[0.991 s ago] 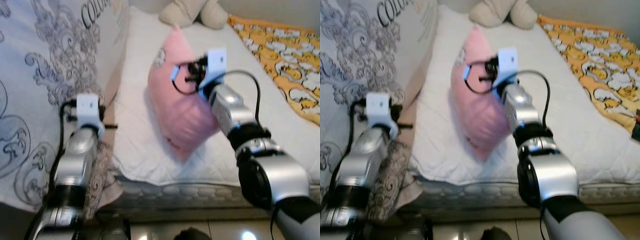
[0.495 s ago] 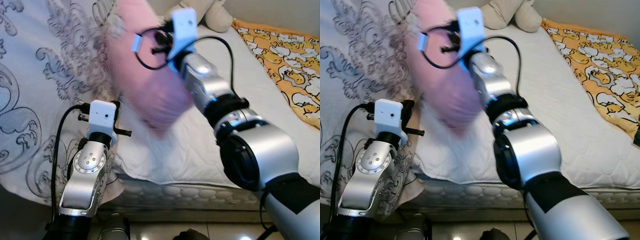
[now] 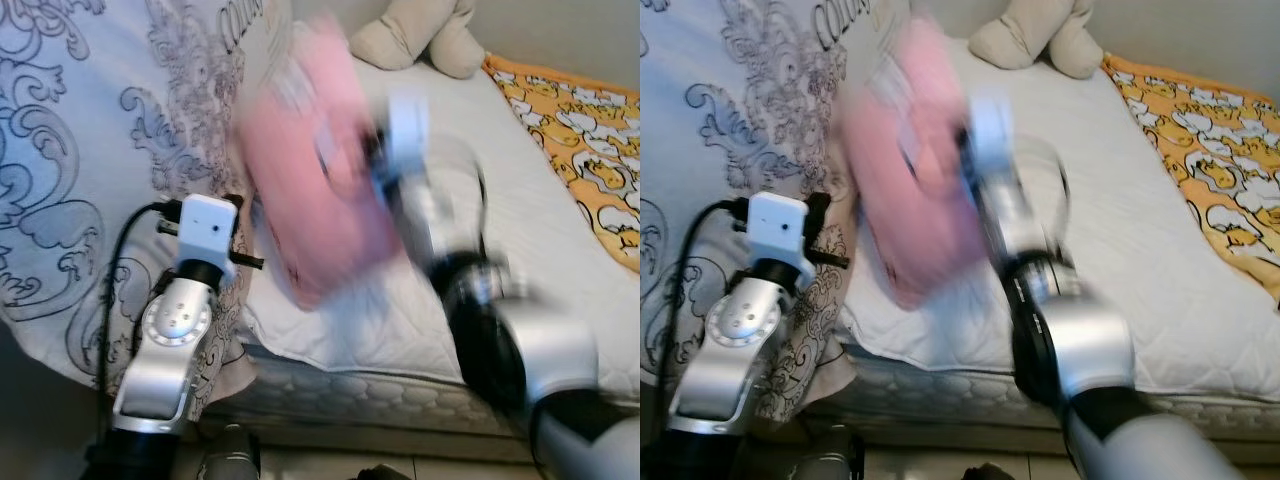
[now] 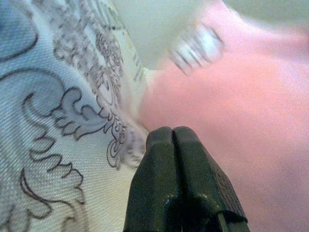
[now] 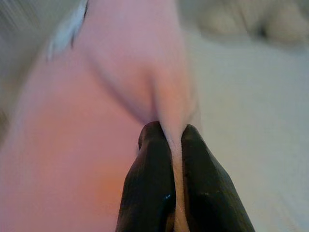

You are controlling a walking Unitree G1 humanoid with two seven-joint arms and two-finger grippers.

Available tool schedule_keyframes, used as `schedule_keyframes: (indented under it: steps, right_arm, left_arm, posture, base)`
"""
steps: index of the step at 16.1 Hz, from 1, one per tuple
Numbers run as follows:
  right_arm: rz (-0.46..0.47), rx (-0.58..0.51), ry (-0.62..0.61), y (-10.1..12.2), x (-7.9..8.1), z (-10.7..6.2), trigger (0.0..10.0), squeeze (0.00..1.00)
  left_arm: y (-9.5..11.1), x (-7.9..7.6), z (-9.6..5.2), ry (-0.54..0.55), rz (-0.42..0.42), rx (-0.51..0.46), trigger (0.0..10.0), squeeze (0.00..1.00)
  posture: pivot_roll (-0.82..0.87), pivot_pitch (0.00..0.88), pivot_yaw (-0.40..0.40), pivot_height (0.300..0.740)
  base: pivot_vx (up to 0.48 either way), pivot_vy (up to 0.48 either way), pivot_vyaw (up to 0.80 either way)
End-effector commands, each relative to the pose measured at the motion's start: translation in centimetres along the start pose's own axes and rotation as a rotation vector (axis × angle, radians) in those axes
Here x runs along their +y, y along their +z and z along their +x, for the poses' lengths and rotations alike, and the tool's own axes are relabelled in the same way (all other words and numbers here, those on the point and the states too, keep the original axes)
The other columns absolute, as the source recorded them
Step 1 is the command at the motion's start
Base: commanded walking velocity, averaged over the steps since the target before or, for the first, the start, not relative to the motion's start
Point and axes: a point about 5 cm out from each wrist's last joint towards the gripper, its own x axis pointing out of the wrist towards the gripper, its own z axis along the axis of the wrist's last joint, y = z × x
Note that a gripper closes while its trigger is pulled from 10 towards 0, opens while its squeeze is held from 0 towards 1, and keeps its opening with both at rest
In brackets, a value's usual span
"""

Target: Clean up the room

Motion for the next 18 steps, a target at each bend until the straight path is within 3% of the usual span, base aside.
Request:
schedule_keyframes:
  steps: [1,3,5,6,8,9,10,12,18]
  right_arm:
    - [-0.051,0.034,-0.058,-1.8,-1.9,-0.7,0.0,0.0]
    - [-0.051,0.129,-0.107,-5.5,-3.5,-2.1,0.0,0.0]
    - [-0.029,0.17,-0.14,-7.3,-4.6,-3.1,0.0,0.0]
    - [-0.034,0.173,-0.145,-7.6,-4.9,-3.3,0.0,0.0]
    - [-0.046,0.194,-0.137,-8.6,-5.1,-3.9,0.0,0.0]
    - [-0.051,0.205,-0.126,-9.1,-5.1,-4.1,0.0,0.0]
    - [-0.058,0.218,-0.117,-9.5,-5.1,-4.3,0.0,0.0]
    - [-0.058,0.258,-0.07,-10.6,-5.6,-5.0,0.0,0.0]
    - [-0.132,0.278,-0.02,-10.5,-8.7,-6.1,0.0,0.0]
  left_arm:
    - [0.9,-0.9,0.0,-0.046,0.007,-0.038,10.0,0.0]
    - [0.9,-1.0,0.1,-0.056,0.006,-0.035,10.0,0.0]
    - [0.8,-1.1,0.2,-0.076,-0.004,-0.018,10.0,0.0]
    - [0.4,-1.4,0.3,-0.091,-0.047,0.016,10.0,0.0]
    - [-1.1,-1.9,0.7,-0.099,-0.254,0.149,10.0,0.0]
    - [-1.6,-2.0,0.9,-0.106,-0.315,0.182,10.0,0.78]
    - [-2.2,-2.0,1.2,-0.128,-0.331,0.218,10.0,1.0]
    - [-3.1,-1.6,2.4,-0.155,-0.376,0.254,10.0,1.0]
    - [-3.1,-1.2,4.4,-0.253,-0.341,0.266,10.0,1.0]
  posture:
    - [0.21,0.003,-0.132,0.697]
    - [0.2,0.007,-0.119,0.697]
    - [0.19,0.007,-0.111,0.697]
    - [0.19,0.007,-0.108,0.697]
    - [0.18,0.007,-0.107,0.697]
    - [0.18,0.009,-0.109,0.697]
    - [0.17,0.013,-0.114,0.697]
    - [0.17,0.016,-0.119,0.697]
    - [0.13,0.0,-0.11,0.697]
  base:
    - [0.0,0.0,0.0]
    - [0.0,0.0,0.0]
    - [0.0,0.0,0.0]
    - [0.0,0.0,0.0]
    - [0.0,0.0,0.0]
    - [0.0,0.0,0.0]
    - [0.0,0.0,0.0]
    - [0.0,0.0,0.0]
    - [0.0,0.0,0.0]
